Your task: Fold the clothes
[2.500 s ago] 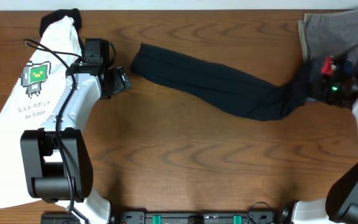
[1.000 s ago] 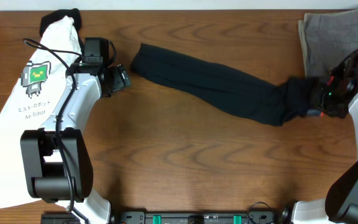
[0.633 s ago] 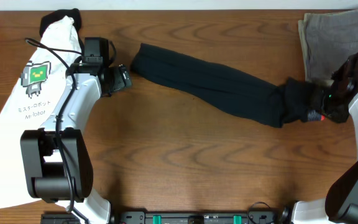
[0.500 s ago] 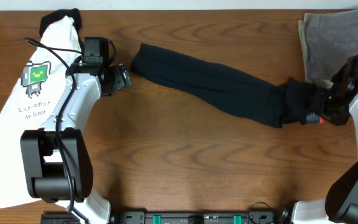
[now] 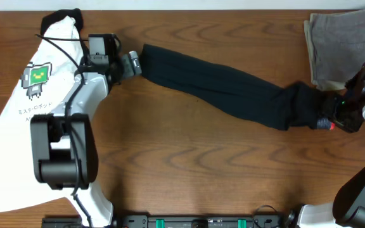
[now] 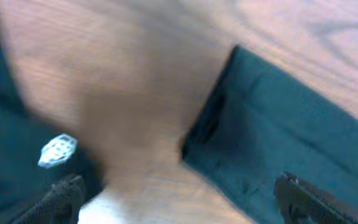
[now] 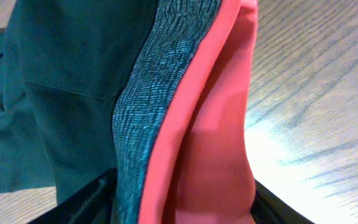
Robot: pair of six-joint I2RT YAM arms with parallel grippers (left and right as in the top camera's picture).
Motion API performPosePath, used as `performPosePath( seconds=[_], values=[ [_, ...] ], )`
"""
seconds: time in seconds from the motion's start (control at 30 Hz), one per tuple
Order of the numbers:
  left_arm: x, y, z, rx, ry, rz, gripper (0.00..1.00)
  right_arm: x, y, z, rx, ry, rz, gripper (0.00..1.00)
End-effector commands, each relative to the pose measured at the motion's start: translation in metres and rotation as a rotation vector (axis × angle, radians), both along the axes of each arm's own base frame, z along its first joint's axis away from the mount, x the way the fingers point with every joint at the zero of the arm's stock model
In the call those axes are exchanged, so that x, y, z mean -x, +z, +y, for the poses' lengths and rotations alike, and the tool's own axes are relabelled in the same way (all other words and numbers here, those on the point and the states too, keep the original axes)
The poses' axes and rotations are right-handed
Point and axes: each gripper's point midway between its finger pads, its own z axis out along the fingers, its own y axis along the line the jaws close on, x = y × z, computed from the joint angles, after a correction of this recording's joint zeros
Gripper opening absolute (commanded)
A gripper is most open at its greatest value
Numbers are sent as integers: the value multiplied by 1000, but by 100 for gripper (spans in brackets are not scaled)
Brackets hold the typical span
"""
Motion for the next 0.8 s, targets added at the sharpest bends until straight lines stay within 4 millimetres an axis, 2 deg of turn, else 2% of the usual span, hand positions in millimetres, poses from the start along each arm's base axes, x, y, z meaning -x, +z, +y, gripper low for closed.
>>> performPosePath(
  seconds=[0.0, 0.13, 0.4, 0.6, 0.77],
  values=[
    [-8, -8, -11, 32, -68, -14, 98, 0, 8, -4, 12, -19, -14, 61],
    [-12, -12, -12, 15, -95, -24, 98, 22, 6, -23, 72, -227, 63, 64],
    [-15, -10, -12, -15, -129, -50, 98, 41, 7, -51, 55, -353, 71, 65],
    [-25, -4, -12, -17, -130, -98, 98, 35, 7, -48, 7, -343, 35, 65],
    [-31, -5, -23, 27, -180, -129, 98, 27, 8, -43, -21, -323, 6, 65]
  ],
)
